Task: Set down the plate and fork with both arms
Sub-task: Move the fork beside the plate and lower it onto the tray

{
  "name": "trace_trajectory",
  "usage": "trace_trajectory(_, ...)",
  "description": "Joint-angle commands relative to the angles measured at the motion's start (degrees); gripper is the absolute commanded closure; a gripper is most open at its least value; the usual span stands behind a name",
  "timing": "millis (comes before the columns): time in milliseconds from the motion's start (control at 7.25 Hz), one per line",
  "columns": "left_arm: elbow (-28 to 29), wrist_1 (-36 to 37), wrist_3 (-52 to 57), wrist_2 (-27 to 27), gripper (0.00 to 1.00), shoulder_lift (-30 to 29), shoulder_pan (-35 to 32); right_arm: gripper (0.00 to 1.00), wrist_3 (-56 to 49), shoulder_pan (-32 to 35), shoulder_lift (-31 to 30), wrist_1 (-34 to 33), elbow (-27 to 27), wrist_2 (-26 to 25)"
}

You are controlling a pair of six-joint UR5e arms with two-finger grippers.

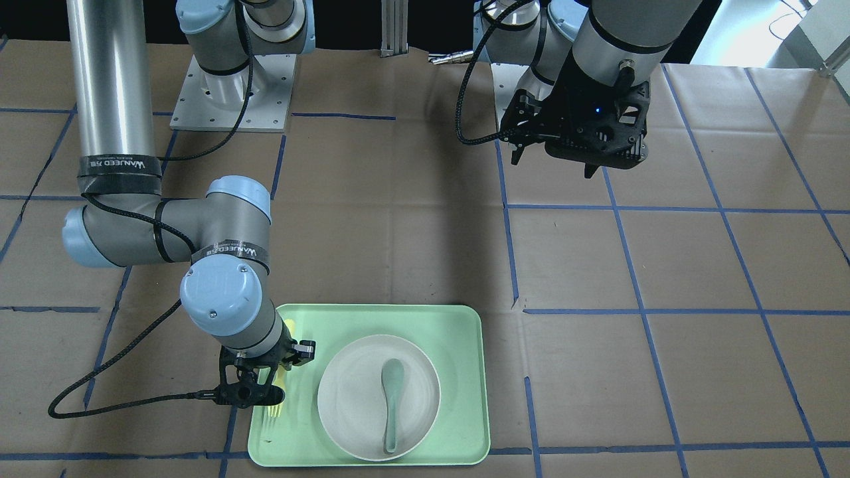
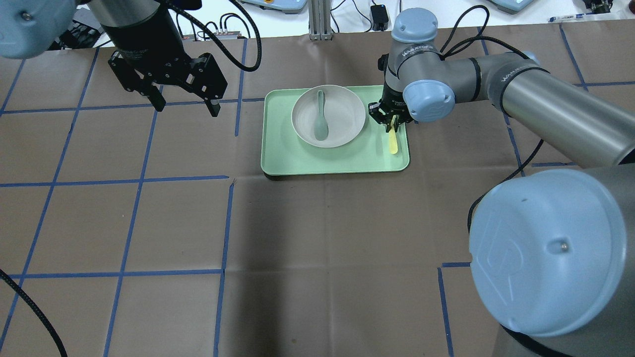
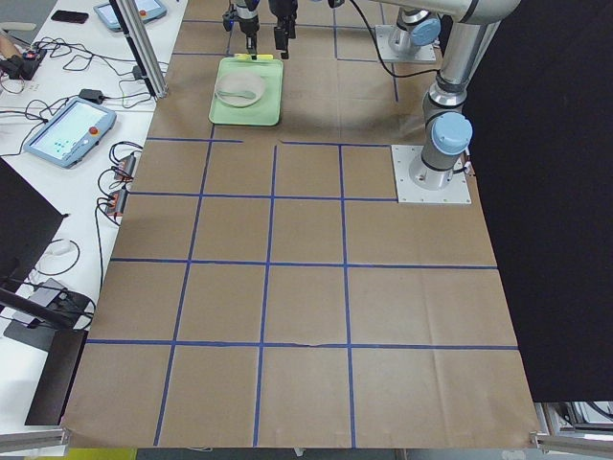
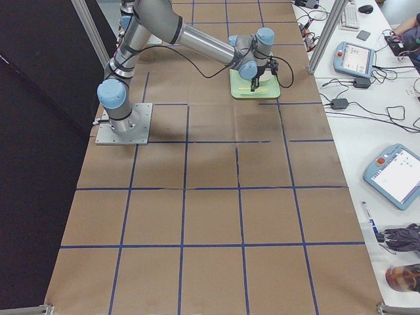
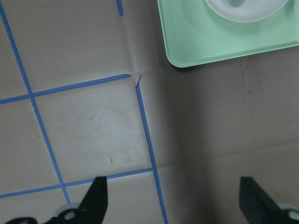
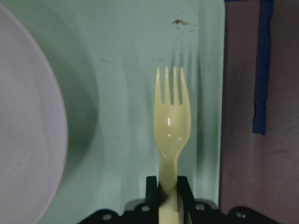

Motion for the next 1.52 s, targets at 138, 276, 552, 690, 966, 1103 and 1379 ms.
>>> trace_trajectory(138, -0.06, -0.01, -0.18, -0.09, 0.00, 0.01, 0.00, 0.94, -0.59, -0.04, 1.29, -2.37, -1.03, -0.26)
trace_trajectory(276, -0.06, -0.01, -0.09, -0.09, 0.00, 0.01, 0.00, 0.92, 0.10, -0.04, 1.64, -2.65, -1.13, -0.09)
trace_trajectory(552, -0.06, -0.01, -0.09, 0.00, 0.00, 0.01, 0.00, 0.65, 0.20, -0.04, 2.52, -4.13, -1.13, -0.26)
trace_trajectory(690, -0.06, -0.01, -0.09, -0.09, 0.00, 0.01, 0.00, 0.26, 0.11, -0.12, 2.70, -4.58, -1.22, -0.26)
trace_trajectory(966, -0.06, -0.01, -0.09, -0.09, 0.00, 0.01, 0.09, 0.00, -0.41, -0.73, 1.48, -4.32, -1.39, -0.17)
trace_trajectory(1103, -0.06, -0.01, -0.09, -0.09, 0.00, 0.01, 0.09, 0.00, -0.50, -0.74, 0.08, -3.62, -1.22, -0.08)
trace_trajectory(1379, -0.06, -0.01, -0.09, 0.00, 0.00, 0.01, 0.09, 0.00, -0.77, -1.09, -4.83, 2.32, -0.95, 0.18)
